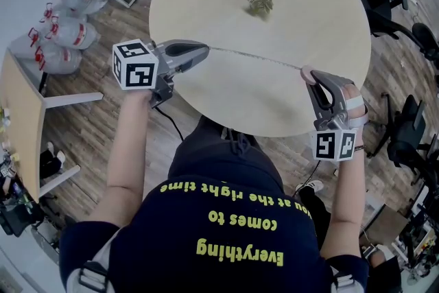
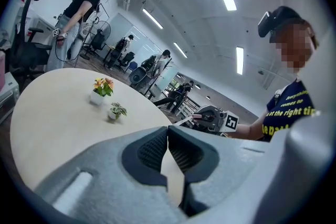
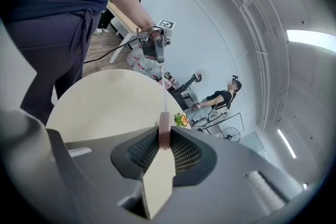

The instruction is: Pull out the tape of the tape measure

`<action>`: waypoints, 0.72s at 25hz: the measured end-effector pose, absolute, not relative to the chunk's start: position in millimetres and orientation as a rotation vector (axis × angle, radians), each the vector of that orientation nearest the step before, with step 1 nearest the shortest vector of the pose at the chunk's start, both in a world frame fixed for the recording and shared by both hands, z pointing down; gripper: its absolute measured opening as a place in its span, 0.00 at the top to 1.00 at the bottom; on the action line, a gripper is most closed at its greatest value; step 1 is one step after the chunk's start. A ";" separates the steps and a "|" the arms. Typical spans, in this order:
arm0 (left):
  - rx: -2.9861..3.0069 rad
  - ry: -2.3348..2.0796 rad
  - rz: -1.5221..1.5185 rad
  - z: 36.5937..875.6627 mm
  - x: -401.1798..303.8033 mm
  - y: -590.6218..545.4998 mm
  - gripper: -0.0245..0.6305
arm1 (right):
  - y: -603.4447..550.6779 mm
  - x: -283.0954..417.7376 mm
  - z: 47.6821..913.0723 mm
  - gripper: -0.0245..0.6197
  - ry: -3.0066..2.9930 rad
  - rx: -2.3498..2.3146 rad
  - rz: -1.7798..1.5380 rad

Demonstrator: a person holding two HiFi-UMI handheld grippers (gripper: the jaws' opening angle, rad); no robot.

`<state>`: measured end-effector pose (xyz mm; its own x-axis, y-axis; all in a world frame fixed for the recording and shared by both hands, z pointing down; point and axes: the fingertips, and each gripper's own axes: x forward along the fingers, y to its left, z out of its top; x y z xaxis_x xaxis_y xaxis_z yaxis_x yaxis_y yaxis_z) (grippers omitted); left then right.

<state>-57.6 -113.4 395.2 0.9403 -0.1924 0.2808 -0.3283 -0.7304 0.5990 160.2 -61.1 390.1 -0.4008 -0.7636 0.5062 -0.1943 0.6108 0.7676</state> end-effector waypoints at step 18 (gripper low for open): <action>2.387 -0.529 0.262 400.4 -106.6 -134.9 0.95 | -60.4 193.2 389.1 0.83 -1.842 0.802 -0.744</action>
<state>-106.6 -134.9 400.4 0.8977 -0.3036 0.3193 -0.4380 -0.6938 0.5717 193.2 -60.4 389.1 -0.3248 -0.7881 0.5229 -0.2042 0.5983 0.7748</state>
